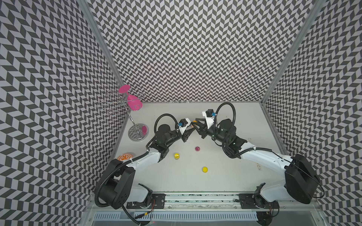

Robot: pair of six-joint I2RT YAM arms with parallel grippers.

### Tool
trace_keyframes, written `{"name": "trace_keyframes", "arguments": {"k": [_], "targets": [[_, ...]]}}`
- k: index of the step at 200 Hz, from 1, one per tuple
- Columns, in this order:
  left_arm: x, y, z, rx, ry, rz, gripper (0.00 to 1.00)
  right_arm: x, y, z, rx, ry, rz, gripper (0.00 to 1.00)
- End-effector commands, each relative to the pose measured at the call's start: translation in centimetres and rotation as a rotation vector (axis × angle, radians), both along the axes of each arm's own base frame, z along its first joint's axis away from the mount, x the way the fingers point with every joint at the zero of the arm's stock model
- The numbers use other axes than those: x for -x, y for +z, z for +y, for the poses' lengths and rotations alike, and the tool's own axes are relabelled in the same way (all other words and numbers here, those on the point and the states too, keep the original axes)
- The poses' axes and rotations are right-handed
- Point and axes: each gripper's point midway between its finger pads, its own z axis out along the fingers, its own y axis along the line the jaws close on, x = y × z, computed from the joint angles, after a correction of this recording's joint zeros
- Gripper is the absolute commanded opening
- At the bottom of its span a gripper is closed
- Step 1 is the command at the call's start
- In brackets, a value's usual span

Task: Close the paint jar lid
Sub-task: Screw the lid onto the paint jar.

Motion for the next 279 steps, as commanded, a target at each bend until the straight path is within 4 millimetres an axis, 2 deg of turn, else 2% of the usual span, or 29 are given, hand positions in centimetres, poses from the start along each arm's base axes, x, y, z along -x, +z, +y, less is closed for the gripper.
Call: {"name": "trace_keyframes", "arguments": {"k": [1,38,71,86,102,115,142,167,188,207,229,238,252,261,279], "targets": [[-1.7,5.5,3.1,0.085,0.241,-0.176,0.26,1.4,-4.6,2.5,-0.009,-0.007,0.272,0.19],[-2.5,5.8,4.7,0.089,0.342,-0.177,0.26,2.6,-5.1,5.2,-0.021,-0.047,0.317,0.18],[-3.0,5.4,5.1,0.077,0.371,-0.159,0.26,3.2,-3.7,4.5,-0.061,-0.079,0.292,0.26],[-3.3,5.3,5.3,0.085,0.376,-0.142,0.26,3.3,-3.2,3.9,-0.063,-0.092,0.274,0.34],[-3.6,5.1,5.4,0.089,0.378,-0.128,0.26,3.6,-2.6,3.5,-0.059,-0.088,0.253,0.53],[-3.8,4.8,5.6,0.089,0.380,-0.114,0.26,3.8,-2.3,3.0,-0.054,-0.092,0.242,0.64],[-4.1,4.5,5.5,0.089,0.359,-0.096,0.27,4.2,-1.6,0.7,-0.058,-0.143,0.206,0.75],[-4.1,4.3,5.0,0.102,0.309,-0.073,0.27,4.1,-1.3,-2.7,-0.065,-0.258,0.167,0.76],[-3.9,3.9,3.6,0.097,0.199,-0.046,0.27,3.3,-0.7,-5.9,-0.064,-0.318,0.128,0.76],[-3.1,3.4,1.9,0.090,0.057,-0.027,0.27,1.9,-0.2,-9.0,-0.076,-0.340,0.102,0.76],[-1.2,3.1,-0.2,0.087,-0.142,-0.021,0.27,1.3,1.2,-10.8,-0.082,-0.254,0.007,0.76],[0.0,3.1,-0.9,0.090,-0.236,-0.023,0.27,1.6,1.9,-10.6,-0.068,-0.184,-0.056,0.76],[1.7,2.8,-1.9,0.080,-0.378,-0.022,0.27,3.2,3.2,-9.4,-0.036,-0.025,-0.180,0.75],[3.1,2.5,-2.5,0.064,-0.482,-0.023,0.27,4.5,3.6,-8.6,0.010,0.067,-0.270,0.75],[4.6,2.1,-2.9,0.047,-0.584,-0.023,0.27,6.3,3.9,-7.4,0.080,0.193,-0.389,0.73]]}}
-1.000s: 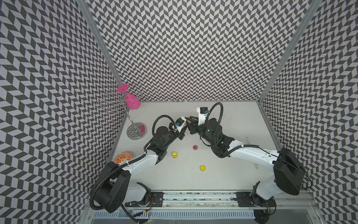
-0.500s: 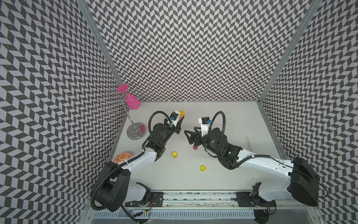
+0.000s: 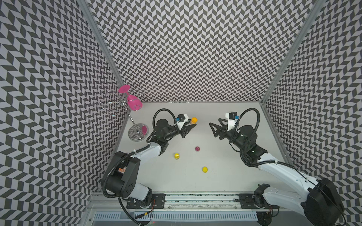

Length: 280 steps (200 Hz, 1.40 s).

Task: Close the paint jar lid
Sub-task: Screw the lid onto the paint jar.

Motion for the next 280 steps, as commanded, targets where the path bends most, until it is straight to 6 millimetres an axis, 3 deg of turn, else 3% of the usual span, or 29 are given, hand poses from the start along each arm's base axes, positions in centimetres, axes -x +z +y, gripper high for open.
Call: {"name": "trace_keyframes", "arguments": {"k": [1,29,99,227,280], "targets": [[4.3,1.6,-1.3,0.011,-0.288,-0.078,0.27,4.6,3.7,3.0,0.088,0.306,-0.313,0.73],[5.1,1.2,-1.6,-0.005,-0.340,-0.074,0.27,5.9,4.0,3.9,0.161,0.420,-0.388,0.71],[6.0,1.0,-2.3,-0.013,-0.385,-0.077,0.27,5.8,3.3,6.1,0.137,0.574,-0.363,0.63],[6.1,1.4,-2.3,-0.010,-0.376,-0.089,0.27,4.2,2.2,7.0,0.153,0.567,-0.308,0.49],[5.9,1.4,-2.3,-0.009,-0.366,-0.085,0.27,3.6,1.9,7.1,0.159,0.549,-0.288,0.38]]}}
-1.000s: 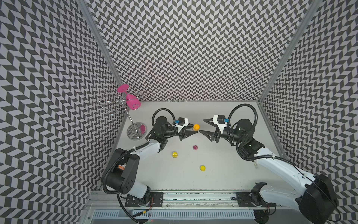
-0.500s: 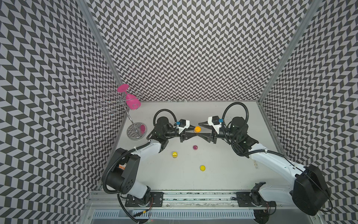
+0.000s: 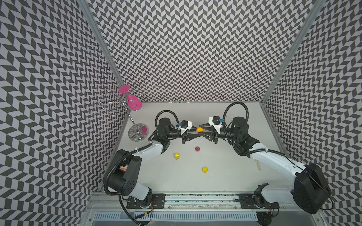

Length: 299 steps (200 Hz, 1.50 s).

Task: Close the paint jar lid
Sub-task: Screw the lid onto the paint jar.

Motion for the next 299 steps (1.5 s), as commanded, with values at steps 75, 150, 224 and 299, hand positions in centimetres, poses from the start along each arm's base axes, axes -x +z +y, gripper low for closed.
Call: {"name": "trace_keyframes", "arguments": {"k": [75,150,224,299], "targets": [[-2.1,2.2,0.2,0.035,0.153,-0.041,0.26,-2.7,0.9,0.3,-0.020,-0.132,0.025,0.24],[-6.3,4.1,3.7,0.092,0.637,-0.120,0.26,-4.3,-0.1,1.9,-0.070,-0.291,0.186,0.17],[-7.6,4.4,7.3,0.099,0.944,-0.221,0.26,-4.2,-1.6,6.6,-0.132,-0.387,0.432,0.15],[-8.5,3.7,7.5,0.057,0.988,-0.207,0.26,-3.4,-0.1,5.1,-0.156,-0.451,0.460,0.51]]}}
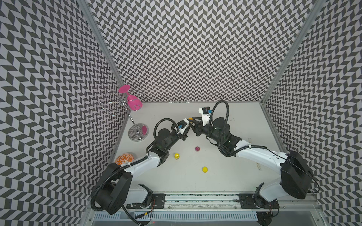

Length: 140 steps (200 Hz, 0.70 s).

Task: Close the paint jar lid
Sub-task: Screw the lid onto the paint jar.

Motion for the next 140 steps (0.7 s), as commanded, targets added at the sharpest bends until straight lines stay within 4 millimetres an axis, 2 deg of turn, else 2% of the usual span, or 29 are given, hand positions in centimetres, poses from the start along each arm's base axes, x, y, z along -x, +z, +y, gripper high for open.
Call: {"name": "trace_keyframes", "arguments": {"k": [1,36,54,73,92,113,140], "targets": [[-1.2,3.3,1.5,0.044,0.099,-0.086,0.26,2.7,0.1,0.1,-0.004,0.044,0.046,0.52],[-1.6,2.8,1.6,0.033,0.110,-0.068,0.26,3.2,0.8,-2.5,0.010,-0.027,0.011,0.69],[-1.8,2.8,1.7,0.035,0.116,-0.059,0.26,3.6,0.5,-3.9,0.034,-0.060,0.001,0.72],[-1.9,2.9,1.7,0.057,0.092,-0.040,0.27,3.1,-0.4,-6.1,0.084,-0.137,-0.005,0.74],[-1.2,2.9,0.1,0.063,-0.064,-0.010,0.27,2.5,-0.4,-8.3,0.106,-0.163,-0.038,0.75],[0.1,2.2,-2.2,0.054,-0.268,0.028,0.27,2.0,0.7,-10.5,0.093,-0.158,-0.095,0.76],[2.1,1.4,-4.3,0.050,-0.474,0.065,0.27,2.1,1.9,-11.5,0.124,-0.107,-0.217,0.76]]}}
